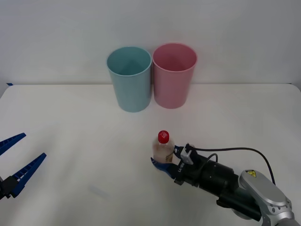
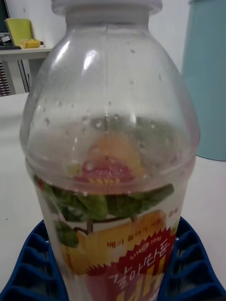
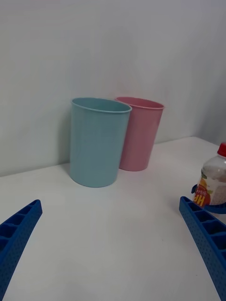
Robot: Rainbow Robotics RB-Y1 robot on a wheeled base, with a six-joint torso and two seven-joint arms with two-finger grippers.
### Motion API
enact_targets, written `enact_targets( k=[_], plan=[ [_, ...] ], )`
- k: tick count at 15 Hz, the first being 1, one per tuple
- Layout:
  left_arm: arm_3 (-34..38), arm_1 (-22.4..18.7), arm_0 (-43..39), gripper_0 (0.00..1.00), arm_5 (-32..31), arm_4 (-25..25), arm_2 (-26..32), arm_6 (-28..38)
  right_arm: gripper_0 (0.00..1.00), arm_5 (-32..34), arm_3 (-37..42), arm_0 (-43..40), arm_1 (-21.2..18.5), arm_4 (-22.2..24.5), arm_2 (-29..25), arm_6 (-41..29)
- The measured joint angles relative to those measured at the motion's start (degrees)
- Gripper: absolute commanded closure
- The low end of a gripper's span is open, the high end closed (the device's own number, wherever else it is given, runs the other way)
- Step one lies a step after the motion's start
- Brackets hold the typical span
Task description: Grasp the object on the table and drop it into the matching bin: aluminum can to the light blue bin, PET bottle to the pink bin.
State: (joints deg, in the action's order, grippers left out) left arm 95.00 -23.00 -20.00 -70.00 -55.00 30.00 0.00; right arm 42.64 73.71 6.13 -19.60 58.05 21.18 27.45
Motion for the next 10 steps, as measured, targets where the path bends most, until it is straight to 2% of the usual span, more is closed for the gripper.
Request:
enact_targets(
  k=[5, 10],
  plan=[
    [0.00, 0.00, 0.00, 0.00, 0.00, 0.00, 0.00, 0.00, 1.00, 0.14, 1.46, -0.01, -0.72, -1.38, -0.56, -0.52],
    [0.00, 0.00, 0.00, 0.00, 0.00, 0.00, 0.00, 0.00, 1.00, -0.69, 7.83, -1.75, -4.52, -4.17, -0.84, -4.52]
  ],
)
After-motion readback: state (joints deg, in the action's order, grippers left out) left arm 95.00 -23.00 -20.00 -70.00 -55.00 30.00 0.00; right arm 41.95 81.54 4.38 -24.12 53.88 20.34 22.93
